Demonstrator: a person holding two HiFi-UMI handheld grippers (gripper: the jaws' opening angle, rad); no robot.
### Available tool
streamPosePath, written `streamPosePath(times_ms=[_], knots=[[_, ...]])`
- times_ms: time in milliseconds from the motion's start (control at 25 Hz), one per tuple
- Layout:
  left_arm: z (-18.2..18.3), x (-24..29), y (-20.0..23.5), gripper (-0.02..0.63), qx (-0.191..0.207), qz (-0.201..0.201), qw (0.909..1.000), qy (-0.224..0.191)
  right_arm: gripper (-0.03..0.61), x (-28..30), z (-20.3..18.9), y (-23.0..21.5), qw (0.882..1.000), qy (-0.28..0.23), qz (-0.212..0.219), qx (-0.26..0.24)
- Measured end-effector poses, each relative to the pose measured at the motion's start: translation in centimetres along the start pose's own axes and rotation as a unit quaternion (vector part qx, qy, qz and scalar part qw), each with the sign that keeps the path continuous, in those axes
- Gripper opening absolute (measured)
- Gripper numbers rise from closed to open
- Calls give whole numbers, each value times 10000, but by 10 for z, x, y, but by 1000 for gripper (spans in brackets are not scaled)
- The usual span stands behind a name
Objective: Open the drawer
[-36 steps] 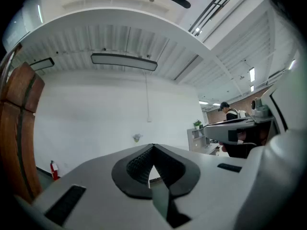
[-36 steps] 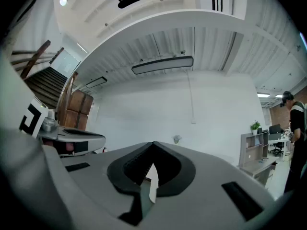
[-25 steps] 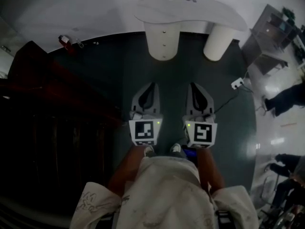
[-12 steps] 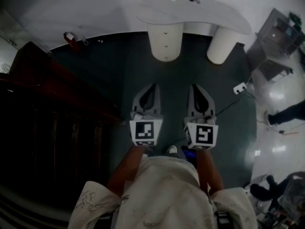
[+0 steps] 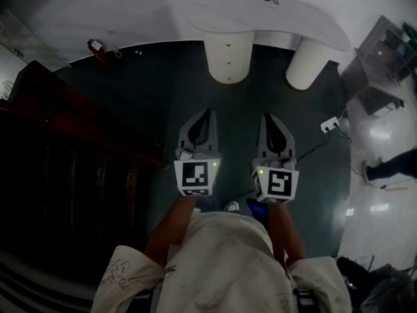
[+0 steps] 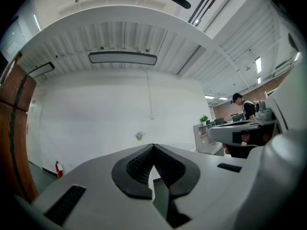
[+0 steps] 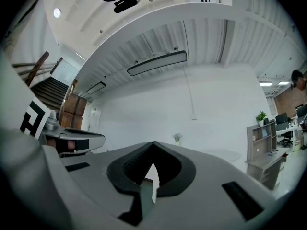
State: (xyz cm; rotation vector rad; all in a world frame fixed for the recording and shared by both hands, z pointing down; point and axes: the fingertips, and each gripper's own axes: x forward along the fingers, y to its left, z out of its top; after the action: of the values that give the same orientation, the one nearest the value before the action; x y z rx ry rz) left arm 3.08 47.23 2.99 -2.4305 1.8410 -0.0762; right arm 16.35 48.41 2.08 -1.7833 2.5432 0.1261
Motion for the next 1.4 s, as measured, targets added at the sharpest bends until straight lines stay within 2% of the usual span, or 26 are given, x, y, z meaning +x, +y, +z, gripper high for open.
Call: streamPosePath(times_ms=[280,600,680,920,1040,1200,1400], knots=[[-9,46,43,2,-56,21,10000,-58,5,64,-5,12,9999,85,-5,-111],[-9,108,123,2,-131,-129,9997,-147,5,161,-3,45,9997,156,-73,-182],[-11,122,141,2,-261,-149,9994,-150,5,183,-5,53,9995,195,-87,-215],[-24,144,188,2,-228,-252,9993,-143,5,232,-10,81,9992,219,-157,-286],[-31,147,209,2,-382,-165,9991,-111,5,247,-7,95,9987,225,-84,-443],[-37,157,228,2,-475,-97,9988,-24,5,266,-4,105,9989,228,-33,-415],[-41,177,224,2,-445,-149,9989,-50,5,282,-19,94,9989,261,-43,-385]])
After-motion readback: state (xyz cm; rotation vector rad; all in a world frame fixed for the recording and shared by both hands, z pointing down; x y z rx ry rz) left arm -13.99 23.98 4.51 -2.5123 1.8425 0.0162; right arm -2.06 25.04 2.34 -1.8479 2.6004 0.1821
